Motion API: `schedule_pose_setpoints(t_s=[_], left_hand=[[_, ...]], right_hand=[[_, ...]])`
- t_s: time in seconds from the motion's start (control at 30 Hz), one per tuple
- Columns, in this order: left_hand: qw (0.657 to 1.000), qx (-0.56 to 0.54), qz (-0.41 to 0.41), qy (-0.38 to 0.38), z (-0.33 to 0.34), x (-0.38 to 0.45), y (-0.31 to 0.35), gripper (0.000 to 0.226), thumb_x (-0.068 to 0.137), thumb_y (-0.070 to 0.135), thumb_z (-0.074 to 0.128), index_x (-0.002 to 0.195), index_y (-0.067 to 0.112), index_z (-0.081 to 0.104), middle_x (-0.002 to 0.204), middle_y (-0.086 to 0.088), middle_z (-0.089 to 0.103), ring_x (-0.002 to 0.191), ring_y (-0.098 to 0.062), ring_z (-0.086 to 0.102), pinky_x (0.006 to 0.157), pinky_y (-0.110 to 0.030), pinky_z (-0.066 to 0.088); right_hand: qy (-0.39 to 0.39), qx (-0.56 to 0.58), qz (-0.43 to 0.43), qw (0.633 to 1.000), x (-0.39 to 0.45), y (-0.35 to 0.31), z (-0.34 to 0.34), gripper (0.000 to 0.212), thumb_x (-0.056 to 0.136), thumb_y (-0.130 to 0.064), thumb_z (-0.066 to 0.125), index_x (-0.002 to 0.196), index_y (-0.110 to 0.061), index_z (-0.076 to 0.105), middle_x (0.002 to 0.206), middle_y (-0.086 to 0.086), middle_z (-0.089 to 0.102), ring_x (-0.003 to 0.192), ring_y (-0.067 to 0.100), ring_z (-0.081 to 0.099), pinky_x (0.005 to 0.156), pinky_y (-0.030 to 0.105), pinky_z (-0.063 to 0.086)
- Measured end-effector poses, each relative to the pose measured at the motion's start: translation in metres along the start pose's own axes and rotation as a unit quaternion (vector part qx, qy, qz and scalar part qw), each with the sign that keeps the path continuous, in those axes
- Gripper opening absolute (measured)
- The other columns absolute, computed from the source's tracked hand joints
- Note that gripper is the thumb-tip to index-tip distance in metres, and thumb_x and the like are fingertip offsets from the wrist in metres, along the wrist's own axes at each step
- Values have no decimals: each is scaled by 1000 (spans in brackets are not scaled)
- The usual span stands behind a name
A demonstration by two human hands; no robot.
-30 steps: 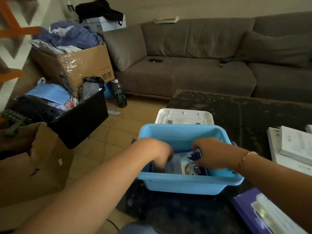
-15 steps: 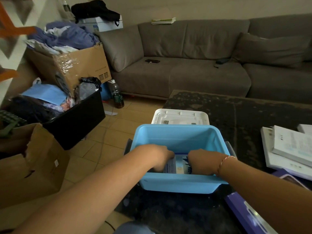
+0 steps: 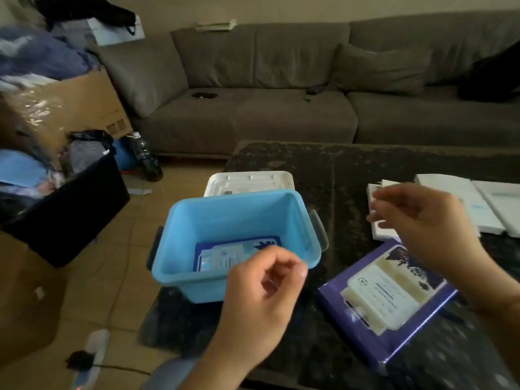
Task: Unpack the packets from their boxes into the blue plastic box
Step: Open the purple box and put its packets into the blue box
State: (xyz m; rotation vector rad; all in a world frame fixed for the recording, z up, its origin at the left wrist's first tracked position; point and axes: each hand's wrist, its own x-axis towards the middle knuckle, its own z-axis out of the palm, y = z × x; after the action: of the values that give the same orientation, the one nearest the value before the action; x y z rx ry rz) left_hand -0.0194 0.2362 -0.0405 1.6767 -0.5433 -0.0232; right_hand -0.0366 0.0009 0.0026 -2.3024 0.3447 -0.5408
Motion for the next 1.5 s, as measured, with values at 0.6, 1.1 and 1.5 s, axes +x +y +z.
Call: schedule_pose_setpoints(t_s=[0.6,1.1,1.5], left_hand=[[733,-418,-531,81,108,-25,-34,35,97,-10,33,110,-1,64,108,-20,70,106,-38,63,87,-49,52],[917,200,-263,-225,124,-20,-38,9,96,26,57,100,29,64,73,4,67,52,-3,58,59,-19,50],[963,103,-224,-107,124,-18,-56,20,87,3,66,94,20,73,88,10,74,88,-3,68,64,-12,52]], right_hand=[[37,-109,135,984,-69,159,13,37,86,-26,69,121,-18,63,122,2,64,109,20,58,90,34,49],[120,-17,127,984,-74,167,14,17,87,-13,69,103,-18,69,96,-5,65,94,19,61,86,36,50],[104,-46,122,986,-73,167,18,19,89,-14,65,108,-16,68,104,-1,66,104,20,58,91,34,46]])
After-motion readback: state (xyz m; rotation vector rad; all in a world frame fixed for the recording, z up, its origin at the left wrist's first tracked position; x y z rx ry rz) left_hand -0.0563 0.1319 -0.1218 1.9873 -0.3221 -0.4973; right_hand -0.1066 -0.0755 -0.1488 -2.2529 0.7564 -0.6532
